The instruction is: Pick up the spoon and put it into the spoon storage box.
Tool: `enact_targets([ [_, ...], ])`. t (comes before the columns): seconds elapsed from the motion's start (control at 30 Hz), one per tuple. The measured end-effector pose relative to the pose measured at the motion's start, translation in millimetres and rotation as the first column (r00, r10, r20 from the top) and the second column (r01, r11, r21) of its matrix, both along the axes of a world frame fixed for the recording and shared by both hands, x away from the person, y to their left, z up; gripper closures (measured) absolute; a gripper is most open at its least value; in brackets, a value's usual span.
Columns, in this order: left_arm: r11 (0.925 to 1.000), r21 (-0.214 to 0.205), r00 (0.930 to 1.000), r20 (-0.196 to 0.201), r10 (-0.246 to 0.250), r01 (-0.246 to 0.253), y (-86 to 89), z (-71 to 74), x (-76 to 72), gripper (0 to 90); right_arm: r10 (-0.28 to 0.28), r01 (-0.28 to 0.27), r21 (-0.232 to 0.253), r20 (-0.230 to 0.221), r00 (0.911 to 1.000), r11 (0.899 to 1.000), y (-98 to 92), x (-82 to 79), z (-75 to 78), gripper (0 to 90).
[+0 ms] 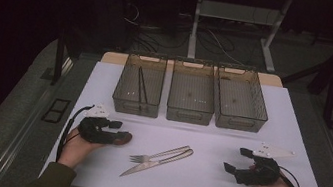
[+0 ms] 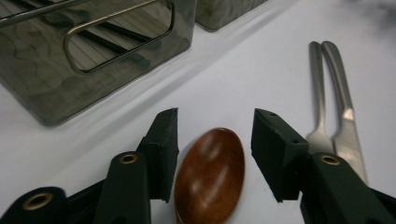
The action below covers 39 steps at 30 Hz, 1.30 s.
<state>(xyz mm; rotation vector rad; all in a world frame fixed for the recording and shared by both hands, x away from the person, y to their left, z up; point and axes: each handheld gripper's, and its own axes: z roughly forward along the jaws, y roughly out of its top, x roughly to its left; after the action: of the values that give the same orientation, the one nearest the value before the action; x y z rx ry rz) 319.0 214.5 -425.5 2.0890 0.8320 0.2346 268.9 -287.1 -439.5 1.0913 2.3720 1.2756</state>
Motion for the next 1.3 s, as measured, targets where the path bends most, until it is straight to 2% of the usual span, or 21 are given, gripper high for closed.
enact_targets([
  [0.1,0.9997,0.024,0.9998,-0.02,0.002,-0.002,-1.4,-6.3,2.2,46.9,0.004,-0.004,0.002,0.0,1.0,1.0,0.4,-0.2,0.1,13.7],
  [0.27,0.9973,0.074,0.9996,-0.027,-0.002,0.004,-0.5,-12.7,1.7,44.0,0.009,-0.009,0.001,0.003,1.0,1.0,1.3,-0.1,0.1,13.7],
  [0.63,0.9943,0.106,0.9987,-0.05,-0.007,0.012,-1.2,-17.5,0.7,43.1,0.008,-0.008,-0.001,0.006,0.9999,1.0,0.8,0.1,0.1,13.7],
  [0.67,0.9919,0.125,0.9984,-0.054,-0.016,0.023,-0.6,-17.3,0.9,43.1,0.007,-0.007,-0.001,0.007,1.0,1.0,0.7,0.1,0.0,13.7],
  [0.97,0.9899,0.134,0.9972,-0.064,-0.038,0.046,-2.2,-18.8,-0.9,43.2,0.002,-0.002,-0.004,0.009,1.0,1.0,0.0,0.1,0.2,13.7],
  [1.17,0.9841,0.149,0.9938,-0.068,-0.088,0.097,-1.4,-17.5,-2.3,49.5,-0.003,0.003,-0.007,0.011,0.9999,1.0,-0.7,0.1,0.3,13.7],
  [1.3,0.9819,0.152,0.9919,-0.074,-0.103,0.114,-2.3,-16.9,-4.5,55.5,-0.006,0.006,-0.005,0.011,0.9999,1.0,-0.9,0.2,0.4,13.7],
])
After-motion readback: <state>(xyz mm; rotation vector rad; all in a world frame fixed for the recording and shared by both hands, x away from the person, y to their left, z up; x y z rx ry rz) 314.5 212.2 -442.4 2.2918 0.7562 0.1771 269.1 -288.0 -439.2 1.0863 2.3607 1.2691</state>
